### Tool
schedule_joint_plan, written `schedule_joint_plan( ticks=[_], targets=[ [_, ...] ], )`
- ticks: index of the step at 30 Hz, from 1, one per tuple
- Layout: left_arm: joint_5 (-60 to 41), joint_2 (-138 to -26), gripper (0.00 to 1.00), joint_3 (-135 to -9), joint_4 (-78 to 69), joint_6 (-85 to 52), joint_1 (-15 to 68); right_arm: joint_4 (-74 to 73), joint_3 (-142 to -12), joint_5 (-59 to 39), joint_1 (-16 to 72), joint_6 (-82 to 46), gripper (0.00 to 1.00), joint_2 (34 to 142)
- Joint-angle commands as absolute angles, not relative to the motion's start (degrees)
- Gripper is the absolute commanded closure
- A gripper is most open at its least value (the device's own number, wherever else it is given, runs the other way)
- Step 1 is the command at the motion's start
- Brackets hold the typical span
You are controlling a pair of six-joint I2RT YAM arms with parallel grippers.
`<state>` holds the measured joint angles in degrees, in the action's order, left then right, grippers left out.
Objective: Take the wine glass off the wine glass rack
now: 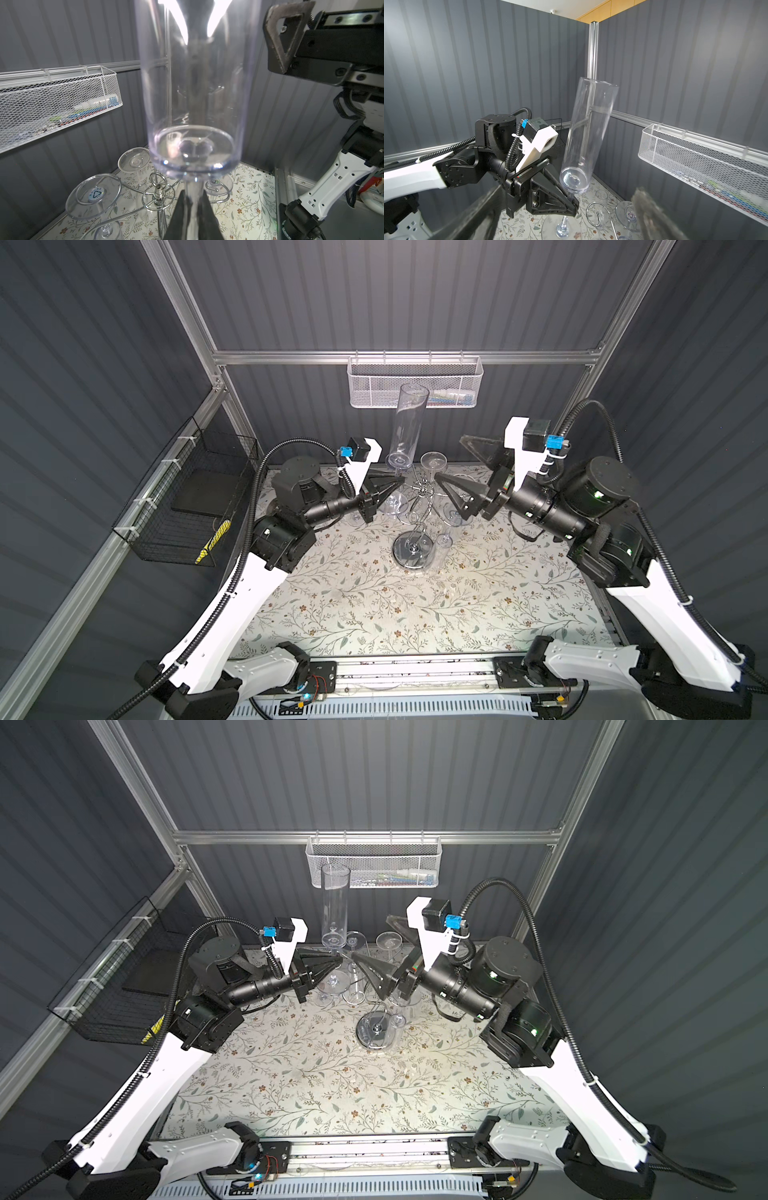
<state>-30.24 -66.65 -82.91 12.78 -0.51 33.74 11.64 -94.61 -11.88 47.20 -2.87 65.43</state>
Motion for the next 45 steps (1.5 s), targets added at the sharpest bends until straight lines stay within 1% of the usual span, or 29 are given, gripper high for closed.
schedule_joint_plan(
  ticks=[1,4,11,17,29,34,45],
  targets=[
    [-32.5,-66.8,1.0,-85.2,9.5,1.6,34.0,9.8,-95.9,-16.1,44.8,-10.8,0.01,67.0],
    [-32.8,-66.8,1.0,-84.8,8.5,1.6,34.1,9.0,-97.3,-18.4,43.1,-13.4,0.01,69.0],
    [-33.7,-67.4,1.0,-84.4,8.2,1.6,34.4,8.7,-101.5,-24.5,43.0,-15.0,0.01,73.5],
    [-34.4,-68.0,1.0,-84.2,7.5,1.2,34.6,7.0,-104.0,-25.7,43.0,-16.5,0.01,76.4],
    [-34.8,-68.2,1.0,-83.7,6.6,0.1,35.3,5.0,-107.0,-24.8,42.9,-17.1,0.13,79.9],
    [-35.2,-68.4,1.0,-83.6,6.8,0.1,35.6,4.6,-107.9,-24.4,42.7,-17.3,0.15,80.6],
    [-34.3,-68.6,1.0,-83.8,7.4,0.0,36.2,2.1,-107.7,-25.1,42.3,-17.1,0.32,81.3]
  ],
)
